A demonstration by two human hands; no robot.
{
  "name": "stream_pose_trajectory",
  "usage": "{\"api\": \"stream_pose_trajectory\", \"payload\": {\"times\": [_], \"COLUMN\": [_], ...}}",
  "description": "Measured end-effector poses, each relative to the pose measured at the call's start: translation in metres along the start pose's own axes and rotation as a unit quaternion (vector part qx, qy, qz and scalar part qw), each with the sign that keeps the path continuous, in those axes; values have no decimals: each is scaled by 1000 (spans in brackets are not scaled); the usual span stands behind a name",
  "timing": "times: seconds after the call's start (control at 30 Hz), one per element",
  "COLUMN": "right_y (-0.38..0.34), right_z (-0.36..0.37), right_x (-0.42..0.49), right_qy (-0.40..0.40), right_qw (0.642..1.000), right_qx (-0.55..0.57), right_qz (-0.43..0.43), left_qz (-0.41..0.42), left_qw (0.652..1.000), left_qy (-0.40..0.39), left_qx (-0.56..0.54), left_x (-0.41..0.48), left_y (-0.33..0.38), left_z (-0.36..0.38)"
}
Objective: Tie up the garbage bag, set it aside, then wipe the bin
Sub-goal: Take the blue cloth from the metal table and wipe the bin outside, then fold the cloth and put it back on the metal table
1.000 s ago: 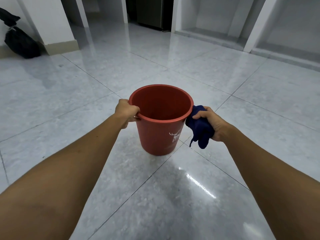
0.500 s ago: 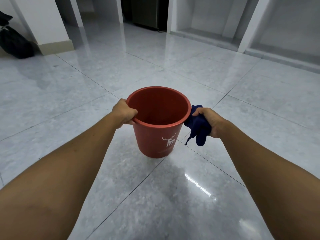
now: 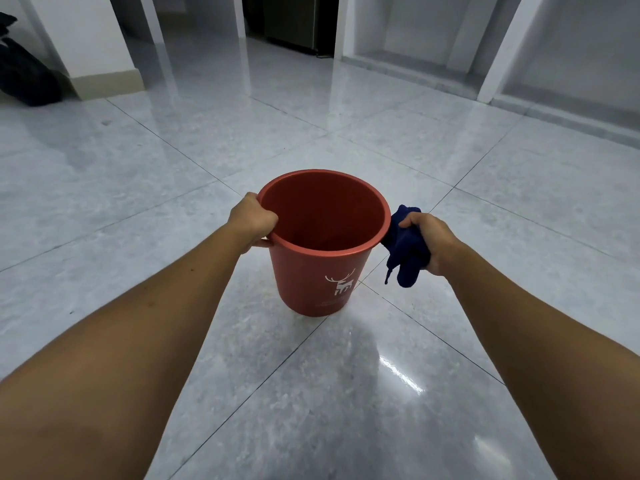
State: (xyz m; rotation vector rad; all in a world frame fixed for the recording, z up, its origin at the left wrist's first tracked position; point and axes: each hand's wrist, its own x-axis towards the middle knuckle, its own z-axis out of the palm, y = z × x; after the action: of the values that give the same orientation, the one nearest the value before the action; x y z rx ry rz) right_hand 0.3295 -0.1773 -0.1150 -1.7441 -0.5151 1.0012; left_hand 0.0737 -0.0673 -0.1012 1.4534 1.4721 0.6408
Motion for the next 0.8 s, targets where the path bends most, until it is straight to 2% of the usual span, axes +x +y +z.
{"api": "stream_pose_trajectory", "payload": {"times": [0.03,0.1,0.17,0.23,0.27,0.33,0.4,0.47,0.53,0.57,0.7,0.8], "right_y": [-1,-9,-20,-39,-52,-77,-117,-162,-215,-245,-360,-440], "right_z": [2,1,-7,-20,-28,-41,-57,-68,-82,-90,-127,-158], "right_x": [3,10,13,8,1,-24,-53,-84,-119,-140,-222,-286], "right_qy": [3,9,33,47,40,9,-13,-23,-23,-12,46,82], "right_qw": [1000,1000,999,996,995,992,988,981,975,974,978,974], "right_qx": [2,-4,18,64,86,126,152,183,213,218,204,211], "right_qz": [-4,-12,-33,-33,-21,4,37,55,61,59,22,8], "left_qz": [4,26,109,187,211,223,174,62,-60,-86,-64,-99], "left_qw": [1000,991,968,947,946,961,983,988,958,947,945,927], "left_qy": [17,112,220,259,247,161,26,-134,-265,-287,-303,-344], "left_qx": [19,72,41,20,20,-13,-44,-45,-89,-112,-103,-113], "left_x": [1,1,-8,-27,-38,-65,-89,-114,-143,-159,-221,-268], "left_y": [1,4,6,17,26,52,101,162,234,273,415,502], "left_z": [1,5,11,12,13,19,26,37,40,36,0,-31]}}
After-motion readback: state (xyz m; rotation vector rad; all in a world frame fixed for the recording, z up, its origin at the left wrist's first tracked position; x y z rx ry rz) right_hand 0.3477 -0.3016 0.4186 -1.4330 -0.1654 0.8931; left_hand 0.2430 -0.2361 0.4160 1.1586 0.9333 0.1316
